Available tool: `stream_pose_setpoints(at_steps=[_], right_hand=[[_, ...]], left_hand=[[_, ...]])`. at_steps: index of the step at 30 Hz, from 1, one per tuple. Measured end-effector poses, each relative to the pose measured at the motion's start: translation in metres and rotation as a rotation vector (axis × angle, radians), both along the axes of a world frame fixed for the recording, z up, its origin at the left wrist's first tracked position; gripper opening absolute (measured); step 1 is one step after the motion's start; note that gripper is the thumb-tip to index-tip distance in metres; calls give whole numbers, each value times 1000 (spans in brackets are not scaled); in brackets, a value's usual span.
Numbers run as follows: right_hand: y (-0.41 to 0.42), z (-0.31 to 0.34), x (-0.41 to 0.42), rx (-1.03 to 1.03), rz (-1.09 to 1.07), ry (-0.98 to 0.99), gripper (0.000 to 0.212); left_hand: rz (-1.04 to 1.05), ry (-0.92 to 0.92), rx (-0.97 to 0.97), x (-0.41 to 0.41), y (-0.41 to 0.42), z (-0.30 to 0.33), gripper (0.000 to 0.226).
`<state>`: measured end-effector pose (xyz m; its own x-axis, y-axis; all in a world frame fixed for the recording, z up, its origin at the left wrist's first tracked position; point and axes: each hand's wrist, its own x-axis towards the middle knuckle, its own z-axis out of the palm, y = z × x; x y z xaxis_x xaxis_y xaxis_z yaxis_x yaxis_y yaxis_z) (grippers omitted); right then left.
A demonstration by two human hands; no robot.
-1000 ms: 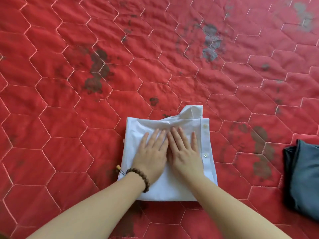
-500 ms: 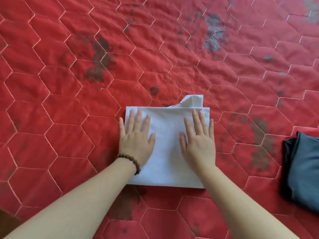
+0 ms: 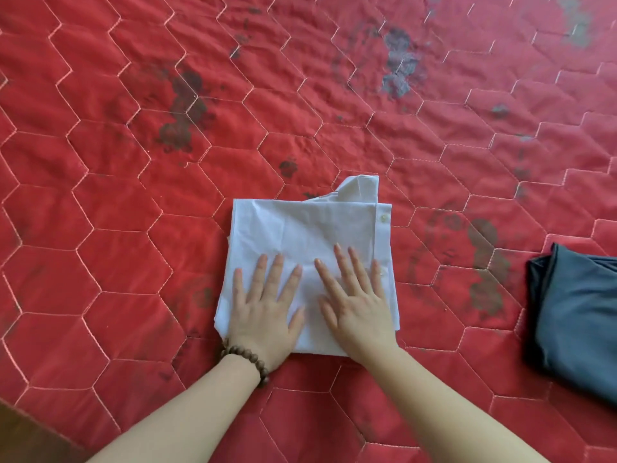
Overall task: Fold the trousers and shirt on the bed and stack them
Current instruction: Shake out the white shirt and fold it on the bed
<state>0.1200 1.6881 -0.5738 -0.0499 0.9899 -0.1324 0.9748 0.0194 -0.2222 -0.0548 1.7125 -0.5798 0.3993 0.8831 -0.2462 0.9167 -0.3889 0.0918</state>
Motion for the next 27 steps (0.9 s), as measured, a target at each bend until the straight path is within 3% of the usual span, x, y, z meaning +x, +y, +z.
stream_pose_setpoints(at_steps=[3, 5, 14, 23, 27], right_hand=[[5, 2, 24, 15, -248, 54, 63], [6, -2, 30, -68, -295, 102, 66], [-3, -9, 37, -20, -345, 47, 60], [-11, -4, 131, -81, -512, -74, 62], [-11, 0, 141, -69, -530, -89, 60]], left_hand=[[209, -5, 28, -22, 16, -1, 66], [257, -19, -13, -31, 21, -4, 68], [110, -64, -36, -11, 33, -12, 68], [-84, -117, -81, 97, 61, -10, 68], [-45, -68, 65, 119, 59, 3, 67]])
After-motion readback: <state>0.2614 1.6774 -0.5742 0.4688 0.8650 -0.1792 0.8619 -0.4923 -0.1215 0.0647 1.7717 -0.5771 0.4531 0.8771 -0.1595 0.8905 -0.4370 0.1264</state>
